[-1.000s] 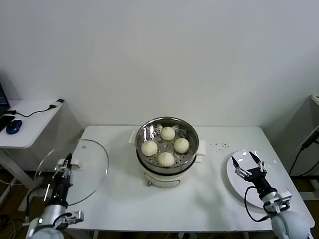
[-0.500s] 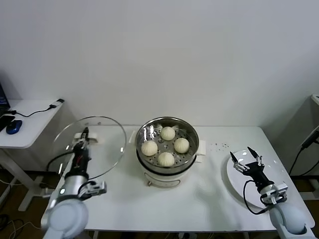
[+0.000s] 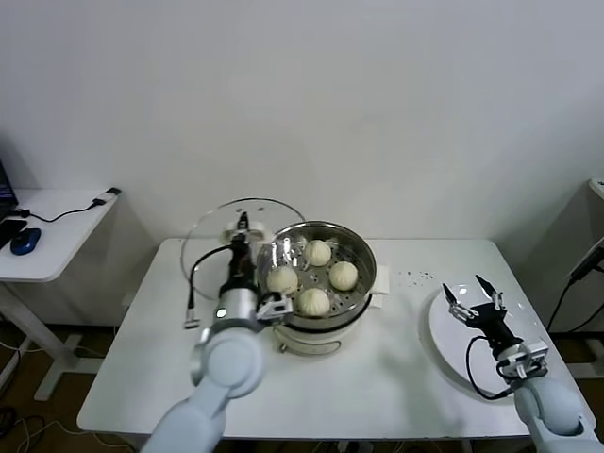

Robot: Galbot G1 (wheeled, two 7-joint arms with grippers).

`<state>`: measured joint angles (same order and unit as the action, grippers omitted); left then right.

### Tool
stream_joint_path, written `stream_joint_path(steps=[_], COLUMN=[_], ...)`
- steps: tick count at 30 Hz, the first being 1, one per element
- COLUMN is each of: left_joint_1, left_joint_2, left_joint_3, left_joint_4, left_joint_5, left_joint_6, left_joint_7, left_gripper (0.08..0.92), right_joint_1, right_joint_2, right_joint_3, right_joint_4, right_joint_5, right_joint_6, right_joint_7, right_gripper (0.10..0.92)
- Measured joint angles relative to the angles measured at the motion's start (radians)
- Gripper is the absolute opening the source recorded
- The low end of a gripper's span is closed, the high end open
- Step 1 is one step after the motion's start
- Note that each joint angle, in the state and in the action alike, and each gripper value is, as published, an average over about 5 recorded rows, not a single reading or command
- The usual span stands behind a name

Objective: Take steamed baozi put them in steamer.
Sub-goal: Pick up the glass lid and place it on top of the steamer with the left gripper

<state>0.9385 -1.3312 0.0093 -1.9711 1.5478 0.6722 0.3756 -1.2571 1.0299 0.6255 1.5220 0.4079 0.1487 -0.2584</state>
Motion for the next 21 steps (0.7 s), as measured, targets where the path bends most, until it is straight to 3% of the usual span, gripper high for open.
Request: stream_joint_path(steps=[11, 21], left_joint_1=[-0.075, -0.100], left_joint_2=[-0.158, -0.219], left_joint_3=[0.133, 0.161], left_joint_4=[0.186, 0.315], left_joint_5=[0.035, 0.036], left_joint_6=[0.045, 0.047], left_joint_7=[-0.047, -0.125], left_gripper=[0.146, 0.146], right_joint_1=[-0.003, -0.006], right_joint_2=[0.008, 0.012], right_joint_3=[0.014, 0.022], right_joint_4=[-0.017, -0.024], right_joint_5=[-0.001, -0.001], right_joint_6=[0.007, 0.010], right_joint_7=[-0.009, -0.013], right_gripper=[0.823, 0.823])
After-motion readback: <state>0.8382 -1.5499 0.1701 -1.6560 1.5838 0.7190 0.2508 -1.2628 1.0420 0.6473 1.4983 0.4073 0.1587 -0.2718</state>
